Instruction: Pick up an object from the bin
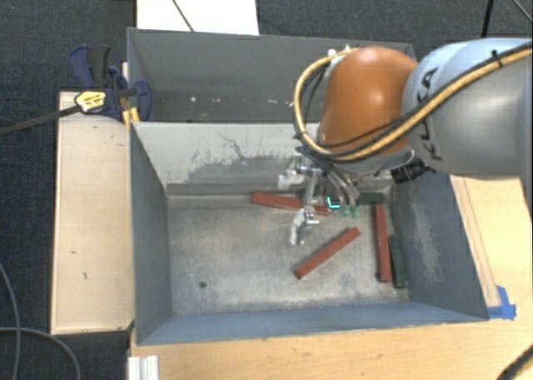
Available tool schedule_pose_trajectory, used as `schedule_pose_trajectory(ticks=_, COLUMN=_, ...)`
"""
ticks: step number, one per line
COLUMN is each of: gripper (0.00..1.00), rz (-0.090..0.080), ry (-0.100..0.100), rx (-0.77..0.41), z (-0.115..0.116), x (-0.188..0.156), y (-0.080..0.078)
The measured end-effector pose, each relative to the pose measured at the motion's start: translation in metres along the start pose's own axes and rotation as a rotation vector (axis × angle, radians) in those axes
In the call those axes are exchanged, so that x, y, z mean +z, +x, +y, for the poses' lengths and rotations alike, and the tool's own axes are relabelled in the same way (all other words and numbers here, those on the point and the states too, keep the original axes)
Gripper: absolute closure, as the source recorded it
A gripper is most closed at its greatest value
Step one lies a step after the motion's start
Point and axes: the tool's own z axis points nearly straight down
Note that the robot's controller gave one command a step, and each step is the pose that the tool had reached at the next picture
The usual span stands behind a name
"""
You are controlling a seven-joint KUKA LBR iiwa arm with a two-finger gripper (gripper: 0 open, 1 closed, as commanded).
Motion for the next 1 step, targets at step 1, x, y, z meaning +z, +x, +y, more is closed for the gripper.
schedule_pose_trajectory(ticks=1, gripper=0.0, rz=-0.008, ry=-0.001, rx=0.002, z=-0.0005, x=-0.0044, y=-0.0018)
